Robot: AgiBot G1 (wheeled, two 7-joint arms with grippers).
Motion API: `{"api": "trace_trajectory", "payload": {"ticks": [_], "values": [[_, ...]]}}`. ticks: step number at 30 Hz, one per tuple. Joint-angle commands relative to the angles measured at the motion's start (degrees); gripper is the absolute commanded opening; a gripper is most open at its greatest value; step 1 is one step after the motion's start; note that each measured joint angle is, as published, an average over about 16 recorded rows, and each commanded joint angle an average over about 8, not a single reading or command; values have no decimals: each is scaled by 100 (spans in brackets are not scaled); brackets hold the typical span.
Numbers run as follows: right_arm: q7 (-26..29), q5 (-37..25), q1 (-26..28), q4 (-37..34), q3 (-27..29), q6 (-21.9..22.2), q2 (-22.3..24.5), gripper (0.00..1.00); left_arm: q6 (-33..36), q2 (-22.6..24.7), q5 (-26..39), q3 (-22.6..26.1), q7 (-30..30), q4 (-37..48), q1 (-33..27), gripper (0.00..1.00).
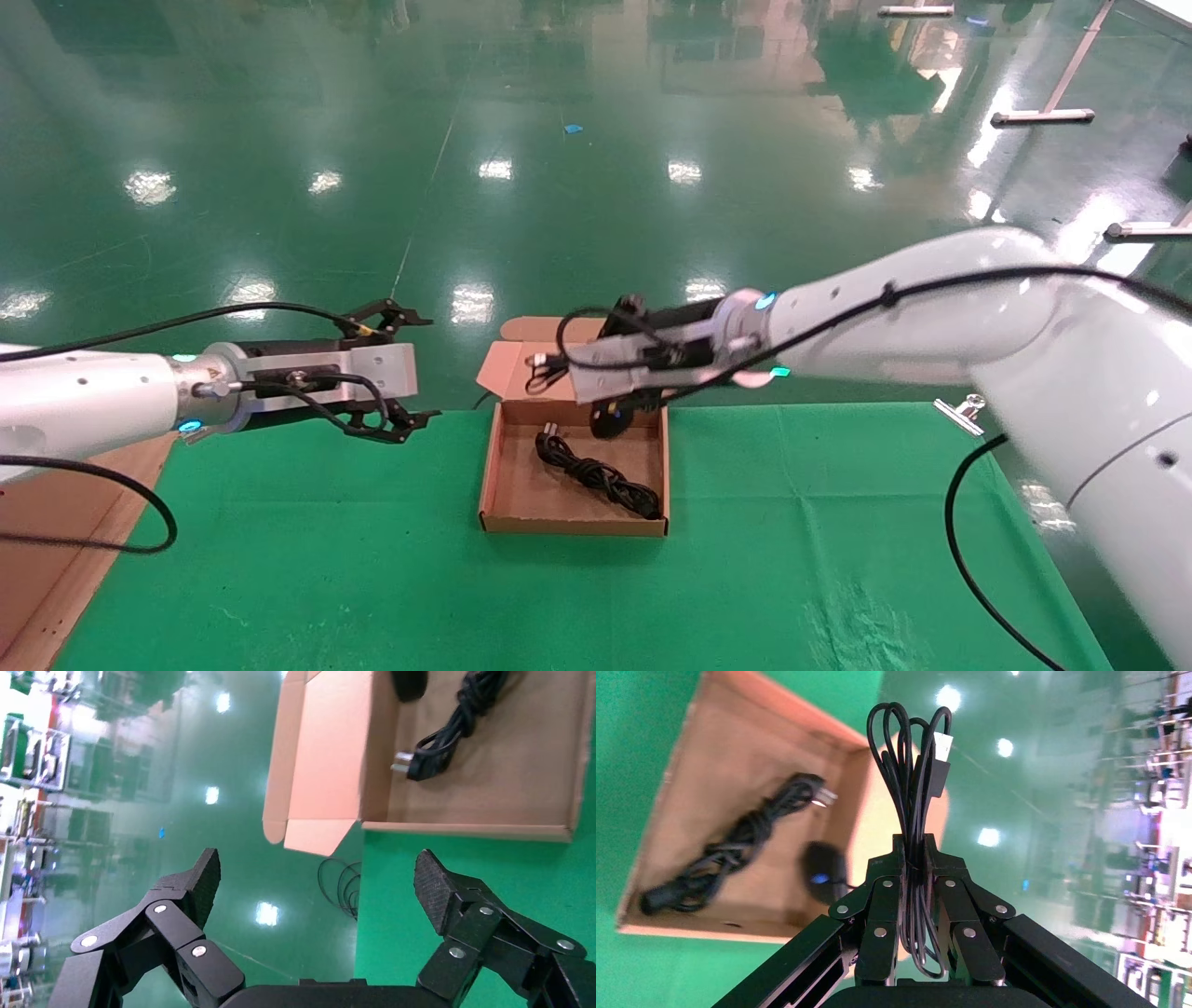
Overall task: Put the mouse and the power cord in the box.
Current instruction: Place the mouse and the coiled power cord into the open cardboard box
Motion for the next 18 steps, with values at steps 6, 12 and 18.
{"api": "trace_trajectory", "payload": {"ticks": [6,12,18], "values": [[303,288,-223,111,-624,428,8,68,209,27,-296,-235,571,442,10,100],[433,445,-331,70,-790,571,11,100,299,28,-357,-289,689,588,-15,100],[390,408,-305,62,-744,528,12,100,276,42,-351,-274,652,555,-15,100]]}}
